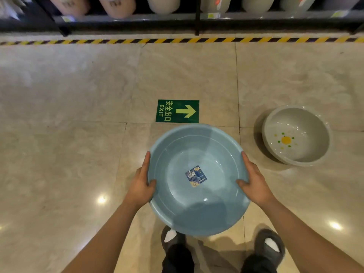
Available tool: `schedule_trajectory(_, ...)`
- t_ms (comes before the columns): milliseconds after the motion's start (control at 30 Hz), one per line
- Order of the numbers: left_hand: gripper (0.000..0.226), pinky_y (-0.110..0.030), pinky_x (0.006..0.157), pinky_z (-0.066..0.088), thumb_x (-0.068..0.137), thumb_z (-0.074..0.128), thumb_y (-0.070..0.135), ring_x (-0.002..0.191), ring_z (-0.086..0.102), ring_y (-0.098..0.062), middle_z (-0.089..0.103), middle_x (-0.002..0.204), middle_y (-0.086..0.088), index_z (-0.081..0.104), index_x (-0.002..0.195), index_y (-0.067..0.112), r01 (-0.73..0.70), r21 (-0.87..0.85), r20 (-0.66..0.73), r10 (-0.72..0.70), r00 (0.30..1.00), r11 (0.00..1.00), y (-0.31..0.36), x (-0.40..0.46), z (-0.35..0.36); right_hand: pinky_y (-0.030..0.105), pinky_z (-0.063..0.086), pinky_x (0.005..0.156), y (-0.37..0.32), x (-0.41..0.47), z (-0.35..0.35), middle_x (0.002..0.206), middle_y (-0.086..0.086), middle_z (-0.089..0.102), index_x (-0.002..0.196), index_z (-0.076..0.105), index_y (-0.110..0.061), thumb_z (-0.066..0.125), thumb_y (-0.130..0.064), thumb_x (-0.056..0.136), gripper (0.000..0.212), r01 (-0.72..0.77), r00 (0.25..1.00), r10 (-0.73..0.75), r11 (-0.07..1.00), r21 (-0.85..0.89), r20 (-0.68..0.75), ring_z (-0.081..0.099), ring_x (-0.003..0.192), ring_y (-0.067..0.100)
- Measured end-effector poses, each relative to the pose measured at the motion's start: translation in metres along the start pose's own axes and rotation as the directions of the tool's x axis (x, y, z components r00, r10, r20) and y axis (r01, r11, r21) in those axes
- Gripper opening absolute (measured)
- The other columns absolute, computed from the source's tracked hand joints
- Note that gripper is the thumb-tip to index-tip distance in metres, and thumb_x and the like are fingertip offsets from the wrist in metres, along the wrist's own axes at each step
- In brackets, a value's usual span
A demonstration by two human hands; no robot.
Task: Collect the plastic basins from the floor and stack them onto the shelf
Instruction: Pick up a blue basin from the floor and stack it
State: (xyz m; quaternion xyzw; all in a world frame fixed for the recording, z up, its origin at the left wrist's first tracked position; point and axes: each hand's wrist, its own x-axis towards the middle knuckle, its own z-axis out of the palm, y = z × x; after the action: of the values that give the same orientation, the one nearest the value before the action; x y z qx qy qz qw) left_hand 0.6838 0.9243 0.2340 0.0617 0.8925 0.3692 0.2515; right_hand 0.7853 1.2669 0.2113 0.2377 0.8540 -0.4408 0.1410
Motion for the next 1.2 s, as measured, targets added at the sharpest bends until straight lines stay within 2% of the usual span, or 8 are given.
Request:
schedule_trajectory(100, 0.086, -0.055, 0.104, 0.043, 0.090, 0.054, 0.028, 0.129, 0.047, -0.028, 0.040, 0.146, -0.004, -0.005, 0.150, 0.046, -0.061, 0.017, 0.038, 0.060, 0.997, 0.998, 0.052, 0.015, 0.033, 0.033, 0.030, 0.107, 0.031, -0.001, -0.051, 0.148, 0.004, 0.032, 0.149, 0.007, -0.040, 0.063, -0.005, 0.083, 0.094, -0.022, 0.999, 0.023, 0.999, 0.024, -0.044, 0.036, 0.134, 0.025)
schedule_trajectory(233, 0.087, -0.056, 0.102, 0.043, 0.086, 0.051, 0.029, 0.129, 0.047, -0.032, 0.040, 0.149, -0.004, -0.005, 0.151, 0.043, -0.122, 0.018, 0.073, 0.120, 0.990, 0.992, 0.119, 0.029, 0.096, 0.038, 0.029, 0.111, 0.084, -0.004, -0.126, 0.151, 0.006, 0.031, 0.149, 0.007, -0.038, 0.064, -0.005, 0.082, 0.094, -0.032, 0.996, 0.032, 0.999, 0.003, -0.084, 0.032, 0.138, 0.027)
schedule_trajectory(567, 0.092, -0.050, 0.099, 0.049, 0.088, 0.062, 0.023, 0.121, 0.054, -0.029, 0.048, 0.140, 0.002, -0.001, 0.145, 0.058, -0.119, -0.036, 0.120, 0.123, 0.985, 0.992, 0.250, 0.059, 0.256, 0.036, 0.035, 0.105, 0.205, -0.012, -0.294, 0.145, 0.006, 0.036, 0.149, 0.009, -0.041, 0.064, -0.009, 0.084, 0.091, -0.132, 0.985, 0.133, 0.991, 0.018, -0.114, 0.041, 0.130, 0.029)
schedule_trajectory(767, 0.093, -0.033, 0.086, 0.048, 0.090, 0.058, 0.024, 0.113, 0.056, -0.025, 0.046, 0.134, 0.001, -0.010, 0.141, 0.061, -0.076, 0.000, 0.192, 0.075, 0.978, 0.997, 0.288, 0.112, 0.315, 0.043, 0.035, 0.108, 0.249, 0.016, -0.347, 0.146, 0.009, 0.035, 0.151, 0.011, -0.034, 0.065, -0.012, 0.085, 0.088, -0.151, 0.981, 0.155, 0.987, 0.050, -0.113, 0.040, 0.131, 0.032)
schedule_trajectory(933, 0.093, -0.038, 0.097, 0.048, 0.089, 0.059, 0.017, 0.119, 0.053, -0.021, 0.044, 0.141, 0.006, -0.005, 0.146, 0.053, -0.079, -0.026, 0.234, 0.083, 0.969, 0.997, 0.313, 0.171, 0.340, 0.047, 0.039, 0.107, 0.263, 0.070, -0.379, 0.146, 0.004, 0.035, 0.150, 0.013, -0.039, 0.057, -0.068, 0.061, 0.104, -0.175, 0.982, 0.184, 0.973, 0.148, -0.049, 0.041, 0.128, 0.025)
schedule_trajectory(1000, 0.091, -0.038, 0.096, 0.046, 0.085, 0.057, 0.026, 0.116, 0.052, -0.021, 0.046, 0.137, 0.004, -0.004, 0.146, 0.054, -0.036, -0.020, 0.239, 0.040, 0.970, 0.999, 0.322, 0.194, 0.349, 0.045, 0.039, 0.107, 0.273, 0.099, -0.388, 0.144, 0.004, 0.037, 0.148, 0.017, -0.041, 0.060, -0.058, 0.064, 0.095, -0.228, 0.970, 0.240, 0.953, 0.200, -0.038, 0.041, 0.129, 0.025)
schedule_trajectory(1100, 0.090, -0.032, 0.093, 0.044, 0.082, 0.054, 0.030, 0.115, 0.051, -0.017, 0.044, 0.136, 0.009, -0.004, 0.150, 0.045, -0.056, -0.045, 0.261, 0.066, 0.963, 0.997, 0.336, 0.229, 0.368, 0.046, 0.040, 0.108, 0.296, 0.141, -0.395, 0.144, 0.008, 0.038, 0.150, 0.015, -0.036, 0.065, -0.018, 0.079, 0.089, -0.235, 0.967, 0.244, 0.965, 0.115, -0.076, 0.043, 0.130, 0.031)
schedule_trajectory(1200, 0.090, -0.042, 0.099, 0.047, 0.083, 0.052, 0.027, 0.119, 0.052, -0.024, 0.044, 0.141, 0.001, -0.005, 0.150, 0.043, -0.052, -0.034, 0.265, 0.060, 0.963, 0.998, 0.336, 0.266, 0.393, 0.043, 0.047, 0.096, 0.325, 0.176, -0.391, 0.141, 0.008, 0.039, 0.151, 0.006, -0.035, 0.063, -0.012, 0.078, 0.095, -0.235, 0.965, 0.238, 0.971, 0.041, -0.113, 0.049, 0.119, 0.032)
